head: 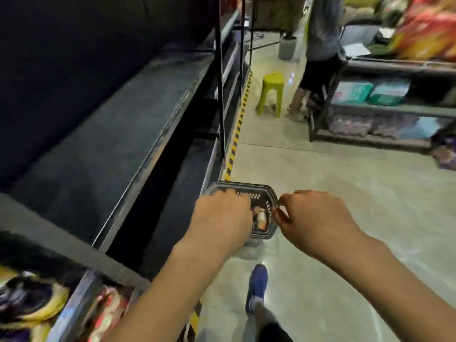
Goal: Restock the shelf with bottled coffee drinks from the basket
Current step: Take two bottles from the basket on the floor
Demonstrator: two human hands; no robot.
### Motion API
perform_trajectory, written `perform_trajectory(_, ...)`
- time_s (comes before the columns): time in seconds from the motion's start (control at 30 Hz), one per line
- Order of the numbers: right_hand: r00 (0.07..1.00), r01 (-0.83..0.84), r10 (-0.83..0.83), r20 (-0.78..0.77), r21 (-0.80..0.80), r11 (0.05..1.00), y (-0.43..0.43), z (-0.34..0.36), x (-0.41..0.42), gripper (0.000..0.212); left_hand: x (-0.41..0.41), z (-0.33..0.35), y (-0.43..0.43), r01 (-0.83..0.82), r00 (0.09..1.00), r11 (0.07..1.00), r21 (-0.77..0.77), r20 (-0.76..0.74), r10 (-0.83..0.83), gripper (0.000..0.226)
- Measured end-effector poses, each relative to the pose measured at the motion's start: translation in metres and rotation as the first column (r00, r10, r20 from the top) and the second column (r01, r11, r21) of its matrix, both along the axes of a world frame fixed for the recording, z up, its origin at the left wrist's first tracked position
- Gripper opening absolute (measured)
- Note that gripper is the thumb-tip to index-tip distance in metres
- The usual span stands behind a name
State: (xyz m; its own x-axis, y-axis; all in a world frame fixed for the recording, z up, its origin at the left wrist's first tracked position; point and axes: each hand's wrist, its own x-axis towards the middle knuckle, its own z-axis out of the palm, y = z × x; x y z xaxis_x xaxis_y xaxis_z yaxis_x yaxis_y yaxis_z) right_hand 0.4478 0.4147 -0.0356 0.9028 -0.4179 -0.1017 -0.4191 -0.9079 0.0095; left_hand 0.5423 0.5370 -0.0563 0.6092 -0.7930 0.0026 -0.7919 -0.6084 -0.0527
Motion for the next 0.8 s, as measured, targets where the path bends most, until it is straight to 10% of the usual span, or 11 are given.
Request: perform_trajectory(0.8, 0.849, 0.125, -0.024, -0.527, 0.157, 0.98, -0.273, -0.368, 0.345, 0.038, 0.335, -0.385, -0.282, -0.107, 0.736, 0.832, 0.544, -0.519, 0.434, 0.034)
